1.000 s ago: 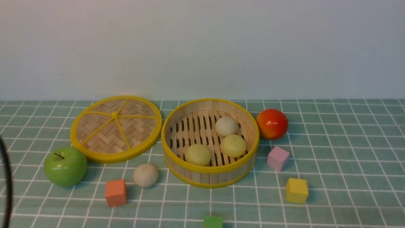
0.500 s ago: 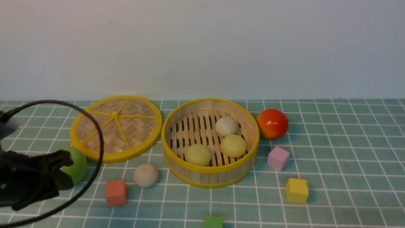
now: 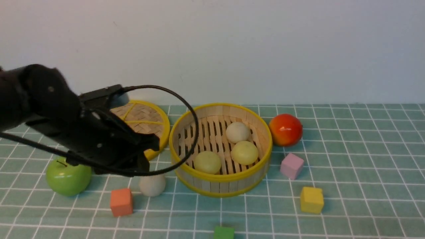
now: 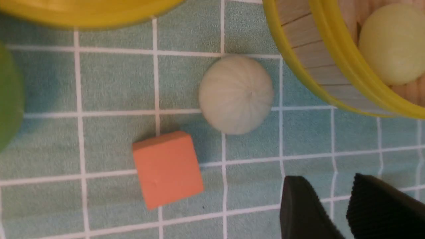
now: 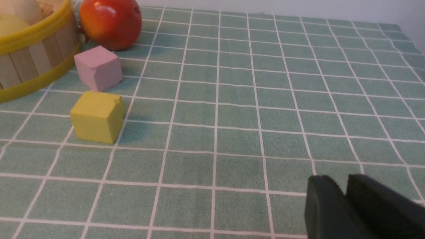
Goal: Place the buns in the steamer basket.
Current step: Use the left arm to grab a steamed stuffed bun, then use the left arm to put the steamed stuffed bun into the steamer
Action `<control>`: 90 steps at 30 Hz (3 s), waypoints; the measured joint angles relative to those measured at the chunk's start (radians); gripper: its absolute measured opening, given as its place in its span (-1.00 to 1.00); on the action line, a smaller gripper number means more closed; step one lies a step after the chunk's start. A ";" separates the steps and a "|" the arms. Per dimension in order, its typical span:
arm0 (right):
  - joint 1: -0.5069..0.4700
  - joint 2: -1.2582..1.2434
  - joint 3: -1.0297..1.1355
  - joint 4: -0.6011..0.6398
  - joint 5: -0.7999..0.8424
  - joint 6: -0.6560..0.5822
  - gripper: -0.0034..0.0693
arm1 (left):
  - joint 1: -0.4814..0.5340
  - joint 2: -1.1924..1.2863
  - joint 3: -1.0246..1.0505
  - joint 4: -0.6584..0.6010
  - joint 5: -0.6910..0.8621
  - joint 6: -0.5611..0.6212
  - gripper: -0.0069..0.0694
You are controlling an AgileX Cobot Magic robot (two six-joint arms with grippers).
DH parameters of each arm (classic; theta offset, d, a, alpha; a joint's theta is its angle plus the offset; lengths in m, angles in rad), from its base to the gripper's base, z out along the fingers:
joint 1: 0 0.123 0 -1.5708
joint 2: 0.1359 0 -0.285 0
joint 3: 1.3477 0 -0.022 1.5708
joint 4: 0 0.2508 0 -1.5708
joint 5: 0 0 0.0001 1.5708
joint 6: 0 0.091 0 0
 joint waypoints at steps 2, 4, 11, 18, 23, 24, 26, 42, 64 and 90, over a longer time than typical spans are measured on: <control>0.000 0.000 0.000 0.000 0.000 0.000 -0.55 | -0.051 0.038 -0.040 0.086 0.007 -0.065 -0.19; 0.000 0.000 0.000 0.000 0.000 0.000 -0.54 | -0.096 0.070 -0.069 0.147 0.011 -0.104 -0.19; 0.000 0.000 0.000 0.000 0.000 0.000 -0.52 | -0.178 0.209 -0.161 0.398 0.060 -0.277 -0.19; 0.000 0.000 0.000 0.000 0.000 0.000 -0.49 | -0.178 0.239 -0.168 0.563 0.039 -0.402 -0.19; 0.000 0.000 0.000 0.000 0.000 0.000 -0.47 | -0.178 0.275 -0.168 0.572 0.020 -0.429 -0.19; 0.000 0.000 0.000 0.000 0.000 0.000 -0.47 | -0.178 0.285 -0.168 0.572 0.018 -0.430 -0.19; 0.000 0.000 0.000 0.000 0.000 0.000 -0.46 | -0.178 0.299 -0.168 0.572 0.011 -0.432 -0.19; 0.000 0.000 0.000 0.001 0.000 0.000 -0.40 | -0.178 0.349 -0.178 0.496 -0.021 -0.364 -0.70; 0.000 0.000 0.000 0.001 0.000 0.000 -0.33 | -0.178 0.363 -0.671 0.347 0.151 -0.212 -0.83; -0.001 0.000 0.000 0.001 0.000 0.000 -0.26 | -0.178 0.525 -0.672 0.287 0.064 -0.223 0.09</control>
